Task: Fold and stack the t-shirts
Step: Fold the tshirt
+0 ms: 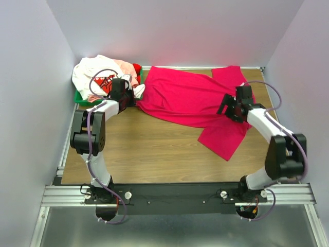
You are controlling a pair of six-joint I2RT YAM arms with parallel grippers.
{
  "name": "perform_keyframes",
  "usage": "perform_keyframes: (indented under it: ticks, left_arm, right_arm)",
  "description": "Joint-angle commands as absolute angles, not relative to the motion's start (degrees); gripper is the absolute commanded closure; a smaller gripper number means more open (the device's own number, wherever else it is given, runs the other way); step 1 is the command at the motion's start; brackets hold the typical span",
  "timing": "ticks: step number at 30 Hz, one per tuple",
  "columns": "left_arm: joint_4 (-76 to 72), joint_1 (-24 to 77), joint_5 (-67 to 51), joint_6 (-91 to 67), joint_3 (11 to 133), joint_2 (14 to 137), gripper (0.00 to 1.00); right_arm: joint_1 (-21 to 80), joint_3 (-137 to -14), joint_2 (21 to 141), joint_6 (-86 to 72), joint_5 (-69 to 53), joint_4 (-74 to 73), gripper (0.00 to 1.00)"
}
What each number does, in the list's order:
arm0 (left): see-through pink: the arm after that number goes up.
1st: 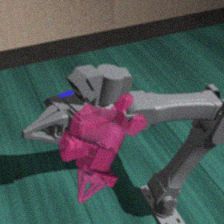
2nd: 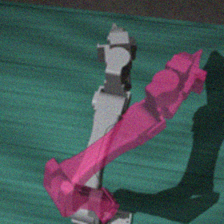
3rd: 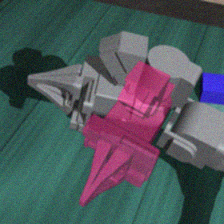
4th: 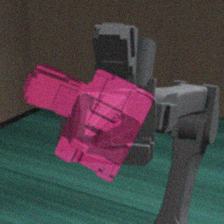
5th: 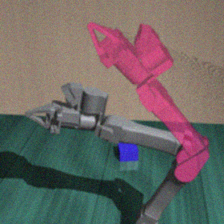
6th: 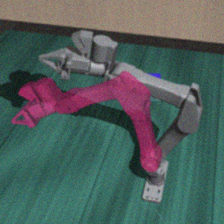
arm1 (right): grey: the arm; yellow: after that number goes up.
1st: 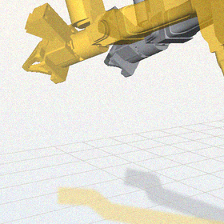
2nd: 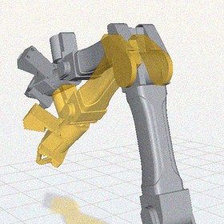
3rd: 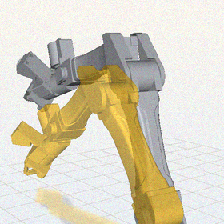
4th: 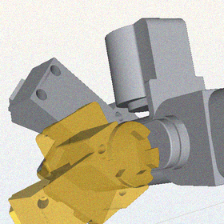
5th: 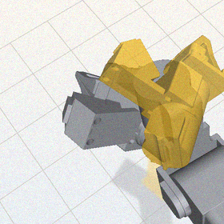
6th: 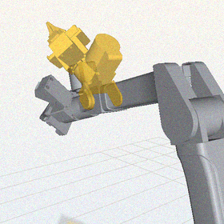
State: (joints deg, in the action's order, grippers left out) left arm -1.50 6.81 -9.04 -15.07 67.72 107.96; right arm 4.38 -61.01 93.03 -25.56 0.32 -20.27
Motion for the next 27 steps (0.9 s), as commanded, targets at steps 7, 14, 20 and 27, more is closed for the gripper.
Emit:
perform_keyframes:
  ticks: [7, 14, 20, 27]
  left_arm:
    - [-5.3, 6.1, -14.7, -13.4, 65.5, 104.9, 1.00]
    - [-5.5, 5.1, -16.9, -13.4, 65.0, 105.6, 1.00]
    - [-6.0, 5.0, -18.2, -13.6, 65.0, 105.6, 1.00]
    - [-6.6, 4.9, -19.4, -13.8, 64.5, 105.6, 1.00]
  right_arm:
    - [6.2, -45.1, 78.1, -33.4, 6.4, -39.4, 0.15]
    - [9.9, -45.4, 78.0, -39.4, 7.7, -46.0, 0.24]
    - [11.6, -39.7, 73.3, -43.9, 6.2, -49.0, 0.28]
    - [11.8, -36.1, 68.6, -46.9, 6.7, -49.8, 0.32]
